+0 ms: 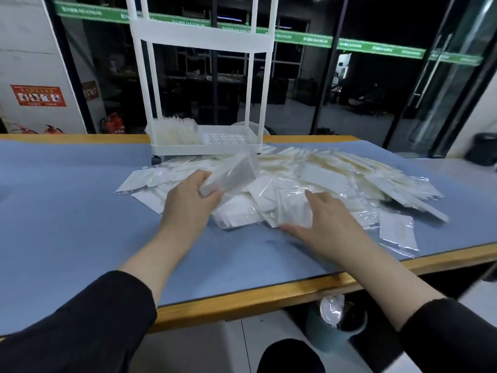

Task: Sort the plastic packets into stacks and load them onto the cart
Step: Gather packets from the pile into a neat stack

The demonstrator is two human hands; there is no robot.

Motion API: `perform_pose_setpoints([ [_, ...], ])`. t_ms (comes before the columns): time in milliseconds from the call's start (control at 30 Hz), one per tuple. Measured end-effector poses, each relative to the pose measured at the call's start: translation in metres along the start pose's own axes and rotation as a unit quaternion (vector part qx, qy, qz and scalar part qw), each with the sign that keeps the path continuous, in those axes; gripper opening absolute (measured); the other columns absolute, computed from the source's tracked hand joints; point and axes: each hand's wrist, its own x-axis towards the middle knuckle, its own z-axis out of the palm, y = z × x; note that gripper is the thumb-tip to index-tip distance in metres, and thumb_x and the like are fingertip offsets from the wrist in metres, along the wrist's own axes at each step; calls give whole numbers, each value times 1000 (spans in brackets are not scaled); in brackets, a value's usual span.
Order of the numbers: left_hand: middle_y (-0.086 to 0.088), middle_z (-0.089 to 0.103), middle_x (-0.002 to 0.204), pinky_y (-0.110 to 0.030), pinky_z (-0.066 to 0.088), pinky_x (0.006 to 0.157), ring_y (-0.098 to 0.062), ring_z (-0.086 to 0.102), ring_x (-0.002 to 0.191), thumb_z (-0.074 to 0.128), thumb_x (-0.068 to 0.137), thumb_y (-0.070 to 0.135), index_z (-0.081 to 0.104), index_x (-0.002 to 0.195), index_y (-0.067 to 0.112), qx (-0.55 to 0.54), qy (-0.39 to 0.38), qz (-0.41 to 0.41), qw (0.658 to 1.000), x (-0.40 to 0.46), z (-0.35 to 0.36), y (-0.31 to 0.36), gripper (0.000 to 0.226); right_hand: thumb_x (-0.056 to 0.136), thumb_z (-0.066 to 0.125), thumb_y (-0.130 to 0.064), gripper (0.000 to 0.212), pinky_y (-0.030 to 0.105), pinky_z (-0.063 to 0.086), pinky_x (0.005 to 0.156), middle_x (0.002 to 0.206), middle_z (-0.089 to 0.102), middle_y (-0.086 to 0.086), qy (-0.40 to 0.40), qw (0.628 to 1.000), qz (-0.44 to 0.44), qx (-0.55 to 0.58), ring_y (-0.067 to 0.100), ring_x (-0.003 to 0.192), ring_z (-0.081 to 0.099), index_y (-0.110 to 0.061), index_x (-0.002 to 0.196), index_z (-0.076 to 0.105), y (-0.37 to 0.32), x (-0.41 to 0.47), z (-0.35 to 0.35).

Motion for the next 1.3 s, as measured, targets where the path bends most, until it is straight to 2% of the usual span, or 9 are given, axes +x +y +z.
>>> perform_pose_setpoints([
  [100,4,71,100,-39,53,82,-23,64,89,72,92,26,65,115,25,-3,20,15,1000,-3,1,-3,24,74,64,-76,94,38,41,99,140,45,5,-38,999,17,7,29,129,43,-16,143,37,1,-2,19],
  [233,4,69,100,-35,49,79,-24,62,88,73,92,23,65,116,24,9,15,27,999,-5,-2,-8,25,81,64,-64,65,35,38,81,123,53,5,41,999,3,-1,31,116,49,-17,121,44,-5,10,28],
  [367,8,68,95,-35,47,81,-23,60,87,73,92,19,65,109,25,0,16,35,999,-8,-3,-8,20,87,59,-62,67,41,45,81,122,53,6,63,998,-11,-25,32,114,49,-14,130,40,-16,16,36],
  [467,10,67,95,-36,49,82,-23,61,88,73,92,19,65,112,25,-1,16,42,999,-7,-3,-8,22,93,55,-44,54,38,41,72,119,58,8,80,995,-28,-52,35,108,56,-15,135,40,-17,21,34],
  [600,9,66,96,-34,49,74,-18,60,81,73,92,23,59,117,27,-11,16,36,999,-6,-2,-10,29,92,51,-18,25,43,49,74,104,65,8,102,993,-36,-48,38,96,60,-16,117,54,-3,27,27],
  [800,14,63,94,-8,39,58,4,52,65,74,91,16,59,103,35,-57,-2,34,998,-5,-3,-9,27,95,45,-8,22,32,32,59,76,55,4,147,973,-11,176,21,70,46,-18,85,62,5,29,-5],
  [900,26,64,85,-6,40,64,9,52,68,74,90,12,58,93,42,-69,-32,44,996,-7,-15,-5,34,95,51,-10,18,30,38,62,84,63,-3,158,943,-6,291,17,73,50,-21,93,65,-6,27,-27],
  [1067,38,62,79,-3,39,71,11,55,75,79,86,9,64,95,38,-29,-119,52,991,-9,-66,-5,34,88,59,0,30,23,49,70,84,73,-15,79,906,-56,412,3,78,64,-26,93,72,-44,26,-34],
  [1300,7,64,98,-22,44,75,-5,52,77,85,80,12,52,93,40,11,-83,20,996,-28,-127,-32,44,90,49,-2,28,36,46,72,96,72,6,-65,890,-128,433,17,80,61,-22,100,66,-128,34,16],
])
